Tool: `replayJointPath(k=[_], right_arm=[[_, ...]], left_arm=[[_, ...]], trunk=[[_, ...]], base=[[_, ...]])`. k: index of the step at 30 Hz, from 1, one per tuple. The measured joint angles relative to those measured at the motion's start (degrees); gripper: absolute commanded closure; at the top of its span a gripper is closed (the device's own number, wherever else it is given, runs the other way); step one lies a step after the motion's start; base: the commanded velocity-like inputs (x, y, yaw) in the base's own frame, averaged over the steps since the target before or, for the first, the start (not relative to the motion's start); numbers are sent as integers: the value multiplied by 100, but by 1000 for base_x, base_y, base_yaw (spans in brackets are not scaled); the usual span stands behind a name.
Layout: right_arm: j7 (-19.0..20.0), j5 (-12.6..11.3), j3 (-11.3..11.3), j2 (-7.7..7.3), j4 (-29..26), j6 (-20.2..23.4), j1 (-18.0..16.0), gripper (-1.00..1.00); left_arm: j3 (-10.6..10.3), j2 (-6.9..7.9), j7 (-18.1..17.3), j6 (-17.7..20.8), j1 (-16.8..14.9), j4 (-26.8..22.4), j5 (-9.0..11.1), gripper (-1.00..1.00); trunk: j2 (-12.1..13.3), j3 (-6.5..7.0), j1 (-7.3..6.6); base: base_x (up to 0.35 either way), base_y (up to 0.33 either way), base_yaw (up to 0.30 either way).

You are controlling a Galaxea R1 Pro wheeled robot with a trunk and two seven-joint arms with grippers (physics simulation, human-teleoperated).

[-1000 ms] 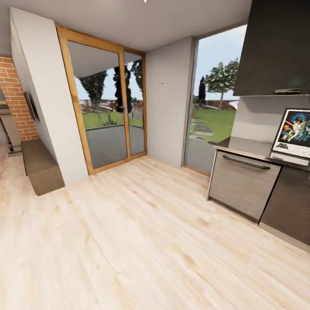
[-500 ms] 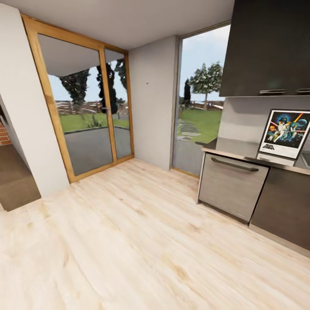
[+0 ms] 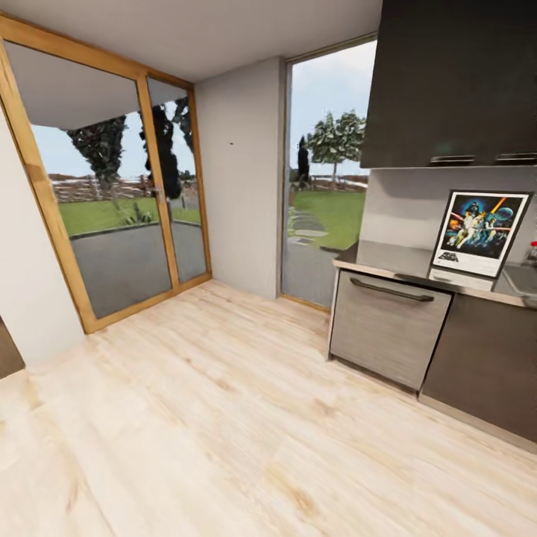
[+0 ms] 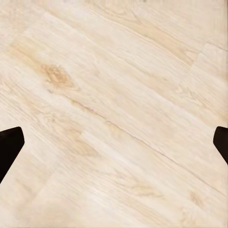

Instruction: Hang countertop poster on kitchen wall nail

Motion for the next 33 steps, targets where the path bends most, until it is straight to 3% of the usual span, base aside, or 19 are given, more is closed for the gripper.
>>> replayJointPath(k=[11, 33], right_arm=[[3, 11, 9, -6, 211, -11, 0, -100], [5, 4, 0, -13, 213, -13, 1, -100]], left_arm=[[0, 8, 0, 0, 0, 0, -4, -100], [0, 37, 0, 0, -1, 2, -3, -100]], trunk=[[0, 2, 0], [0, 65, 0]], base=[[340, 0, -38], [340, 0, -285]])
